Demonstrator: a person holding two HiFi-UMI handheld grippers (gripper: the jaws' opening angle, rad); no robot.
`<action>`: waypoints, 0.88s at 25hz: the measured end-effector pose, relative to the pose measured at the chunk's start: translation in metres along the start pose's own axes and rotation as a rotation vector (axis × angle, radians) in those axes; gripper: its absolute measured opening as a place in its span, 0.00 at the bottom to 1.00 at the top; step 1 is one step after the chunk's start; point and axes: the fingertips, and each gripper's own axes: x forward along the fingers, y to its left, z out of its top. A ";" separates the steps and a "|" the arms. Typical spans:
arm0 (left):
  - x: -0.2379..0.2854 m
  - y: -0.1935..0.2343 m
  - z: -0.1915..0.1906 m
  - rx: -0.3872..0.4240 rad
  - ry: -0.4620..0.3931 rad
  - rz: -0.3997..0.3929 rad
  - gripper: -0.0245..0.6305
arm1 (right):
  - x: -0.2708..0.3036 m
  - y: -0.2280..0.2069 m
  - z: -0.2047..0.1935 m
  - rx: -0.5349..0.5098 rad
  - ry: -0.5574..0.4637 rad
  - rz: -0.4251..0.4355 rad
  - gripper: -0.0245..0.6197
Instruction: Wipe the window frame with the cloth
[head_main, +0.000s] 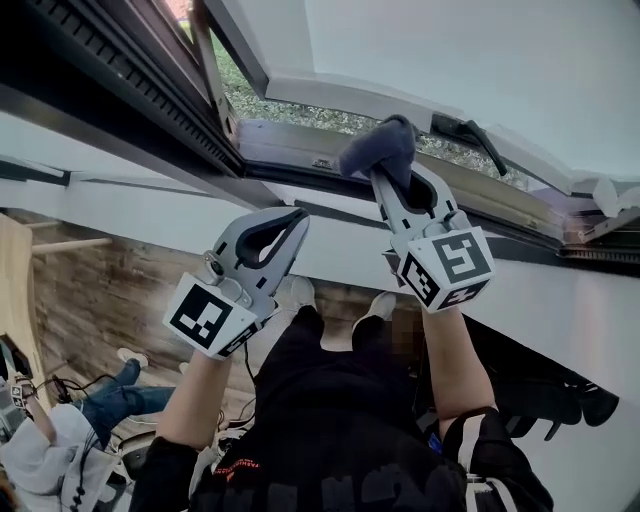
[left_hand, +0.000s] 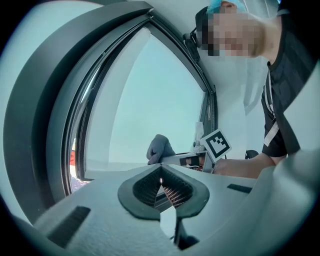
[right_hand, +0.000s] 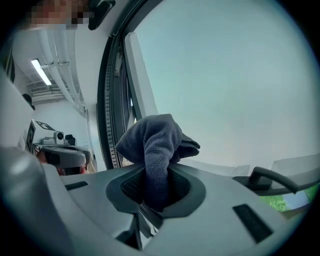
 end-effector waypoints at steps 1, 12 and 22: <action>0.002 -0.001 0.008 0.019 -0.012 -0.001 0.07 | -0.008 -0.003 0.008 0.000 -0.017 -0.001 0.12; 0.037 -0.054 0.072 0.117 -0.070 -0.061 0.07 | -0.123 -0.038 0.079 0.019 -0.169 -0.032 0.12; 0.075 -0.104 0.102 0.157 -0.111 -0.144 0.07 | -0.198 -0.071 0.088 0.009 -0.204 -0.115 0.12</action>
